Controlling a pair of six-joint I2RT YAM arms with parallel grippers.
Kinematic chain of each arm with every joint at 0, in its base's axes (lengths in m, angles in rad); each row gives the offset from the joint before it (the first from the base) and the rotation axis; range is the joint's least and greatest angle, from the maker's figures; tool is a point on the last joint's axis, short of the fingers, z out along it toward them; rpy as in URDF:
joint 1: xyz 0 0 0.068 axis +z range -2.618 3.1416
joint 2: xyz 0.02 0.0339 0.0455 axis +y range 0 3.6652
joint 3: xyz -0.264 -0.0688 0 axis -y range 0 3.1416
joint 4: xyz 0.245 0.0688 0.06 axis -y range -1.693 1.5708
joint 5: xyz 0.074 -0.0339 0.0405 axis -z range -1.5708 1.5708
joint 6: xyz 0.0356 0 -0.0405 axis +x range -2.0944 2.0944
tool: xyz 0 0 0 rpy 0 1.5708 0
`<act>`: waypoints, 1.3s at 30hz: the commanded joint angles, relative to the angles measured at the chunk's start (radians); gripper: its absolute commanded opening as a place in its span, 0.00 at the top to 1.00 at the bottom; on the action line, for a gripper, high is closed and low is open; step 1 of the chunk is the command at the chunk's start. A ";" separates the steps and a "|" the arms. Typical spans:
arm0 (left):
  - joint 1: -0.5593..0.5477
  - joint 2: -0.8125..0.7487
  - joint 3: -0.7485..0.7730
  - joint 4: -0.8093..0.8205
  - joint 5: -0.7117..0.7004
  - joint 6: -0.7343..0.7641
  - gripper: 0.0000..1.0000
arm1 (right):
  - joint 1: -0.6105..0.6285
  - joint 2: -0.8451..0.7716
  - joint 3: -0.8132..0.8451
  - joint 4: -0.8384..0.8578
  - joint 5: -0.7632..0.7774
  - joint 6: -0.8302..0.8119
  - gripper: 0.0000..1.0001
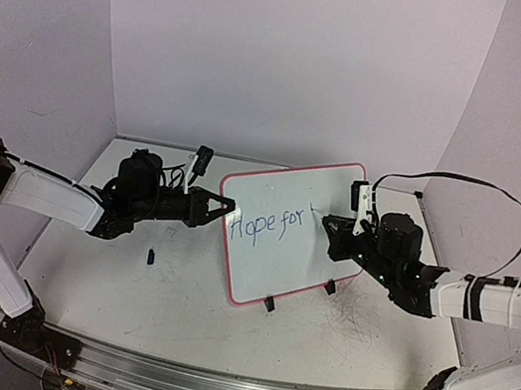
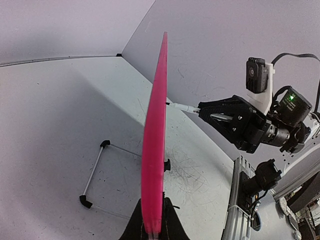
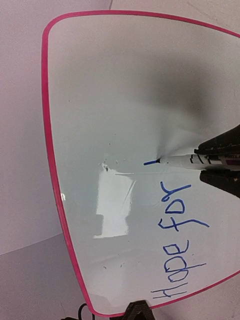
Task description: Write a sentence on the whiteboard
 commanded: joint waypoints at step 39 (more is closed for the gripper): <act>0.003 -0.035 0.001 -0.031 -0.046 0.092 1.00 | -0.005 -0.035 0.007 0.051 -0.061 -0.017 1.00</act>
